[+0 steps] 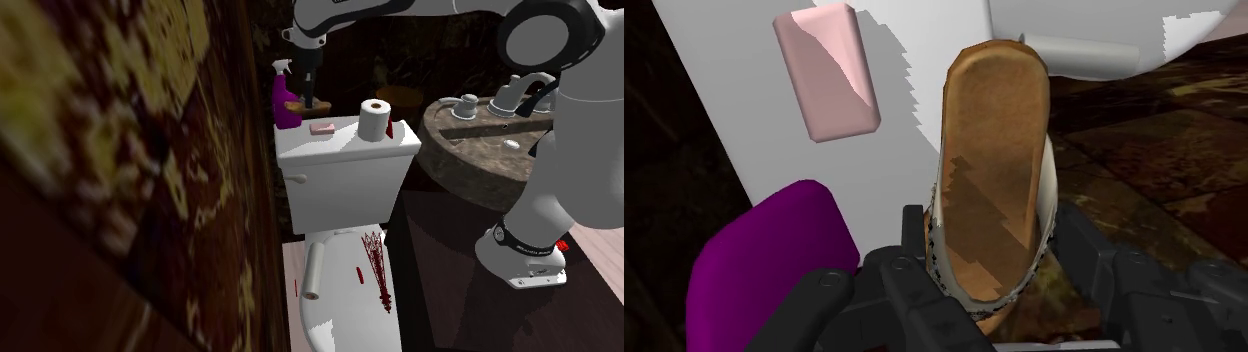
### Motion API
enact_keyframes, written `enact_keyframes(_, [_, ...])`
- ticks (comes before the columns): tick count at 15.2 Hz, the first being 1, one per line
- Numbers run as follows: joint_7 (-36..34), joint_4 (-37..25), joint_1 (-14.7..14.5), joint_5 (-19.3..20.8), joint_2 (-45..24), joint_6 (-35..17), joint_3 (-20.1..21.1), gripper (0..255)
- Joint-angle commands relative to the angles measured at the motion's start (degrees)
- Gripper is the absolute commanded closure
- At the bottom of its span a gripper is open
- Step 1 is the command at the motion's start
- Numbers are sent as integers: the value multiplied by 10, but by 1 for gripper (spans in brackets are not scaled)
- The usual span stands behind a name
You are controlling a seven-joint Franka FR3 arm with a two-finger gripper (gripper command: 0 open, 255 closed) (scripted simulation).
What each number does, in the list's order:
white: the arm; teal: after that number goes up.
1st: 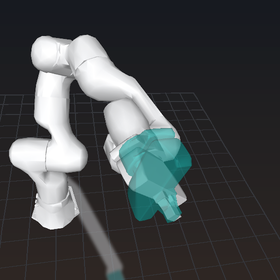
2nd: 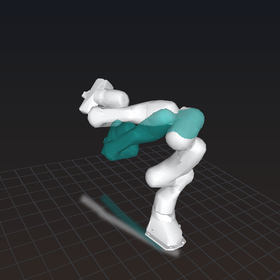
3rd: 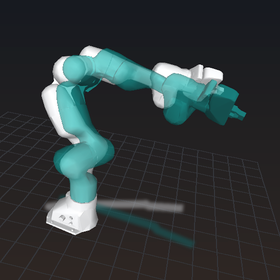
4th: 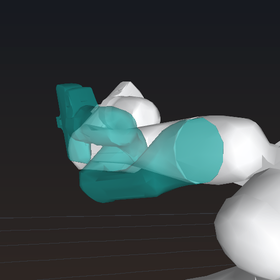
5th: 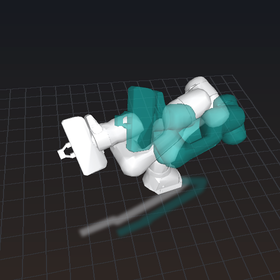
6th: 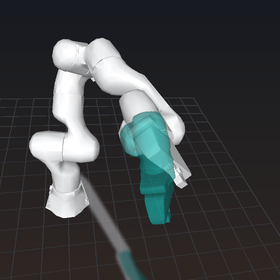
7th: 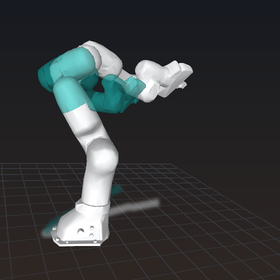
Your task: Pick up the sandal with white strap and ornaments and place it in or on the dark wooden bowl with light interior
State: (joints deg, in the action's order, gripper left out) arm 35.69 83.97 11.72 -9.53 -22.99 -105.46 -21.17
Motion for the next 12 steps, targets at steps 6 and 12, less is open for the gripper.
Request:
enact_keyframes(6, [-3, -49, 4, 2, 1, 50, -2, 255])
enact_keyframes(12, [53, 52, 27, 21, 75, 22, -26, 255])
